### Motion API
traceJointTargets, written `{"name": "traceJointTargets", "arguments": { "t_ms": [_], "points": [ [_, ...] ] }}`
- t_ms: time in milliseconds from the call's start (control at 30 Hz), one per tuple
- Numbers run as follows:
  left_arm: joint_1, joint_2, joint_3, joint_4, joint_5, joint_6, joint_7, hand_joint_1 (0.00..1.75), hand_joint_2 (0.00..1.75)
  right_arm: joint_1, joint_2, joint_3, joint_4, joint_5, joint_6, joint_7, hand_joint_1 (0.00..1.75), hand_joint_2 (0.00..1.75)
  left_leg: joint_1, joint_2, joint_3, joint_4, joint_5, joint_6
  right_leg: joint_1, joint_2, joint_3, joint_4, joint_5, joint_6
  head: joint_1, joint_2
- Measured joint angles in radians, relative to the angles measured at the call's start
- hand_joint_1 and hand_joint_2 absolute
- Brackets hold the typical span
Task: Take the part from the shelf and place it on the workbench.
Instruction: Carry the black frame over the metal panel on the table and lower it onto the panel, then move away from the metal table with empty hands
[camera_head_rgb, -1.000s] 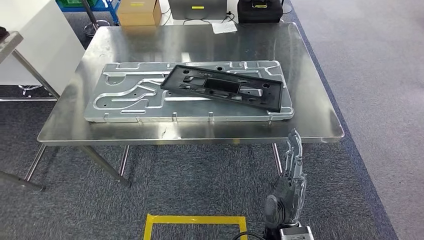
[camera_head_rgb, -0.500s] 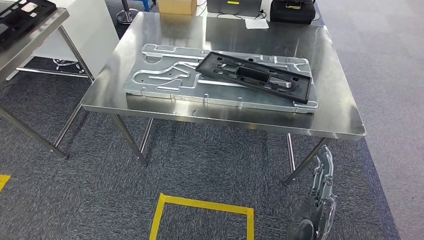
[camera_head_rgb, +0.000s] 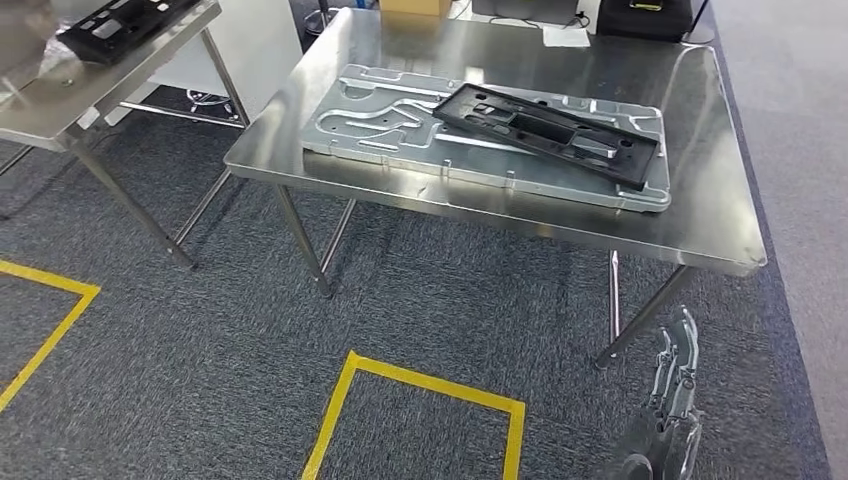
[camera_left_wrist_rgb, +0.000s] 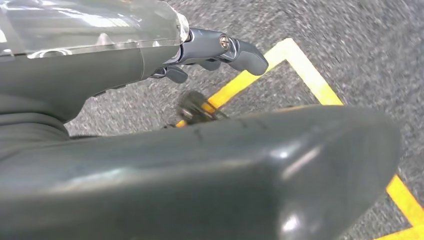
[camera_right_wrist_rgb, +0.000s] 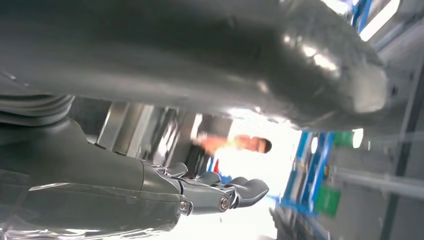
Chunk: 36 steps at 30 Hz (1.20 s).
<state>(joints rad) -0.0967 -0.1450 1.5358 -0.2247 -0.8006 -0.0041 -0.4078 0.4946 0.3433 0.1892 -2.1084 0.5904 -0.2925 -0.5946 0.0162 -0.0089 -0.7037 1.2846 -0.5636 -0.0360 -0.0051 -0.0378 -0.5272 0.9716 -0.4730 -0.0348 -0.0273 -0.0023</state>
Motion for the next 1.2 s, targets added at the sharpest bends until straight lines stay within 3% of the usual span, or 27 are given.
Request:
{"name": "traceJointTargets", "arguments": {
  "t_ms": [33,100,167,200,233,267,300,333,367,433,467,500,533,567,633,667,733,800,833,900,967,1000,1033,1067,1133,1200],
  "points": [
    [-0.002,0.0,0.0,0.0,0.004,-0.001,-0.002,0.0,0.0,0.0,0.001,-0.001,0.0,0.003,0.006,0.003,0.0,0.0,0.001,0.002,0.016,0.013,0.024,-0.003,0.001,-0.013,-0.018,0.007,0.008,0.002,0.0,0.0],
    [-0.007,0.001,0.0,0.0,0.007,-0.001,-0.002,0.0,0.0,-0.001,0.002,-0.003,0.0,0.009,0.007,0.007,0.0,0.0,0.001,0.022,0.103,-0.065,0.076,0.0,0.003,-0.036,-0.052,0.023,0.021,0.006,0.0,0.0],
    [-0.012,0.001,-0.001,0.0,0.006,0.0,-0.004,0.0,0.0,0.0,0.004,-0.006,-0.002,0.012,0.001,0.01,0.0,0.0,-0.006,0.061,0.224,-0.225,0.055,0.012,0.006,-0.055,-0.071,0.035,0.029,0.015,0.0,0.0],
    [-0.013,0.001,-0.002,0.0,0.003,0.001,-0.006,0.0,0.0,0.001,0.005,-0.007,-0.003,0.013,-0.003,0.012,0.0,0.0,-0.011,0.074,0.262,-0.286,0.033,0.021,0.006,-0.066,-0.073,0.038,0.033,0.02,0.0,0.0],
    [-0.013,0.001,-0.003,0.0,-0.002,0.003,-0.008,0.0,0.0,0.002,0.006,-0.009,-0.004,0.015,-0.009,0.013,0.0,0.0,-0.016,0.076,0.279,-0.322,0.017,0.029,0.006,-0.077,-0.072,0.038,0.038,0.027,0.001,0.0],
    [-0.009,0.001,-0.004,0.0,-0.008,0.005,-0.011,0.0,0.0,0.004,0.006,-0.011,-0.005,0.017,-0.016,0.015,0.0,0.0,-0.017,0.069,0.279,-0.336,0.018,0.038,0.004,-0.086,-0.071,0.037,0.043,0.034,0.001,0.0],
    [-0.005,-0.001,-0.006,0.0,-0.013,0.007,-0.014,0.0,0.0,0.006,0.007,-0.013,-0.007,0.019,-0.023,0.016,0.0,0.0,-0.016,0.061,0.274,-0.338,0.027,0.045,0.001,-0.081,-0.071,0.04,0.042,0.042,0.001,0.0],
    [-0.001,-0.002,-0.008,0.0,-0.019,0.008,-0.016,0.0,0.0,0.01,0.007,-0.016,-0.009,0.021,-0.029,0.017,0.0,0.0,-0.015,0.053,0.268,-0.341,0.036,0.053,-0.001,-0.059,-0.078,0.057,0.026,0.049,0.001,0.0],
    [0.002,-0.005,-0.011,0.0,-0.023,0.008,-0.018,0.0,0.0,0.016,0.007,-0.02,-0.012,0.023,-0.034,0.017,0.0,0.0,-0.012,0.045,0.261,-0.344,0.046,0.06,-0.003,-0.029,-0.092,0.094,-0.005,0.055,0.002,0.0],
    [0.005,-0.009,-0.019,0.0,-0.028,0.008,-0.02,0.0,0.0,0.027,0.007,-0.028,-0.015,0.026,-0.036,0.018,0.0,0.0,-0.012,0.029,0.241,-0.342,0.062,0.068,-0.006,0.025,-0.14,0.221,-0.09,0.063,0.002,0.0],
    [0.006,-0.011,-0.022,0.0,-0.028,0.008,-0.02,0.0,0.0,0.03,0.007,-0.031,-0.016,0.027,-0.036,0.019,0.0,0.0,-0.012,0.019,0.231,-0.34,0.068,0.069,-0.007,0.033,-0.16,0.28,-0.12,0.064,0.002,0.0],
    [0.006,-0.011,-0.024,0.0,-0.029,0.008,-0.02,0.0,0.0,0.031,0.007,-0.032,-0.016,0.027,-0.036,0.02,0.0,0.0,-0.012,0.007,0.223,-0.336,0.073,0.068,-0.008,0.035,-0.166,0.313,-0.131,0.065,0.002,0.0],
    [0.007,-0.012,-0.026,0.0,-0.03,0.008,-0.02,0.0,0.0,0.032,0.007,-0.033,-0.016,0.028,-0.036,0.022,0.0,0.0,-0.011,-0.005,0.216,-0.331,0.077,0.067,-0.009,0.036,-0.154,0.308,-0.122,0.066,0.002,0.0],
    [0.009,-0.013,-0.027,0.0,-0.031,0.01,-0.02,0.0,0.0,0.033,0.007,-0.034,-0.016,0.029,-0.037,0.024,0.0,0.0,-0.01,-0.018,0.21,-0.325,0.079,0.065,-0.011,0.039,-0.121,0.263,-0.096,0.066,0.002,0.0],
    [0.009,-0.014,-0.029,0.0,-0.033,0.013,-0.022,0.0,0.0,0.034,0.007,-0.035,-0.016,0.032,-0.039,0.028,0.0,0.0,-0.01,-0.041,0.199,-0.309,0.079,0.059,-0.016,0.069,-0.037,0.126,-0.042,0.065,0.002,0.0],
    [0.008,-0.014,-0.029,-0.001,-0.032,0.016,-0.024,0.0,0.0,0.036,0.007,-0.036,-0.017,0.035,-0.04,0.03,0.0,0.0,-0.01,-0.053,0.191,-0.3,0.078,0.054,-0.018,0.085,-0.008,0.074,-0.03,0.062,0.002,0.0],
    [0.007,-0.015,-0.029,-0.001,-0.029,0.023,-0.025,0.0,0.0,0.04,0.007,-0.039,-0.018,0.046,-0.045,0.033,0.0,0.0,-0.011,-0.07,0.174,-0.288,0.081,0.041,-0.017,0.1,0.003,0.043,-0.035,0.053,0.001,0.0],
    [0.01,-0.017,-0.029,-0.001,-0.029,0.032,-0.026,0.0,0.0,0.042,0.007,-0.042,-0.019,0.059,-0.049,0.038,0.0,0.0,-0.007,-0.079,0.163,-0.283,0.083,0.03,-0.017,0.082,0.0,0.039,-0.032,0.039,0.001,0.0],
    [0.011,-0.017,-0.029,-0.001,-0.029,0.036,-0.026,0.0,0.0,0.042,0.007,-0.042,-0.019,0.065,-0.05,0.039,0.0,0.0,-0.007,-0.069,0.156,-0.271,0.074,0.025,-0.018,0.071,0.0,0.037,-0.029,0.031,0.0,0.0],
    [0.011,-0.018,-0.03,-0.001,-0.032,0.04,-0.025,0.0,0.0,0.043,0.008,-0.043,-0.018,0.072,-0.051,0.044,0.0,0.0,-0.006,-0.031,0.118,-0.187,0.022,0.018,-0.017,0.046,-0.002,0.032,-0.025,0.019,-0.003,0.0],
    [0.009,-0.019,-0.031,-0.001,-0.032,0.041,-0.025,0.0,0.0,0.044,0.009,-0.045,-0.017,0.078,-0.051,0.047,0.0,0.0,-0.004,-0.007,0.058,-0.056,-0.041,0.012,-0.012,0.02,-0.008,0.033,-0.023,0.013,-0.004,0.0],
    [0.01,-0.019,-0.032,-0.001,-0.03,0.041,-0.025,0.0,0.0,0.044,0.009,-0.045,-0.015,0.083,-0.052,0.049,0.0,0.0,-0.004,-0.003,0.041,-0.013,-0.054,0.01,-0.01,0.007,-0.01,0.033,-0.023,0.013,-0.004,0.0],
    [0.011,-0.019,-0.033,-0.001,-0.028,0.04,-0.025,0.0,0.0,0.043,0.009,-0.045,-0.012,0.089,-0.052,0.05,0.0,0.0,-0.004,0.0,0.042,-0.006,-0.048,0.01,-0.008,-0.006,-0.011,0.034,-0.022,0.012,-0.004,0.0],
    [0.012,-0.019,-0.033,-0.001,-0.023,0.038,-0.026,0.0,0.0,0.042,0.009,-0.045,-0.008,0.096,-0.052,0.051,0.0,0.0,-0.004,0.004,0.064,-0.039,-0.025,0.012,-0.007,-0.017,-0.012,0.035,-0.022,0.012,-0.004,0.0],
    [0.012,-0.018,-0.033,-0.001,-0.009,0.031,-0.026,0.0,0.0,0.032,0.009,-0.045,0.003,0.113,-0.051,0.052,0.0,0.0,-0.007,0.033,0.144,-0.182,0.034,0.021,-0.005,-0.037,-0.01,0.036,-0.021,0.014,-0.004,0.0],
    [0.009,-0.015,-0.033,-0.001,0.004,0.025,-0.025,0.0,0.0,0.009,0.01,-0.043,0.024,0.128,-0.049,0.057,0.0,0.0,-0.015,0.06,0.191,-0.279,0.06,0.031,-0.001,-0.049,-0.01,0.037,-0.019,0.022,-0.003,0.0]
  ]
}}
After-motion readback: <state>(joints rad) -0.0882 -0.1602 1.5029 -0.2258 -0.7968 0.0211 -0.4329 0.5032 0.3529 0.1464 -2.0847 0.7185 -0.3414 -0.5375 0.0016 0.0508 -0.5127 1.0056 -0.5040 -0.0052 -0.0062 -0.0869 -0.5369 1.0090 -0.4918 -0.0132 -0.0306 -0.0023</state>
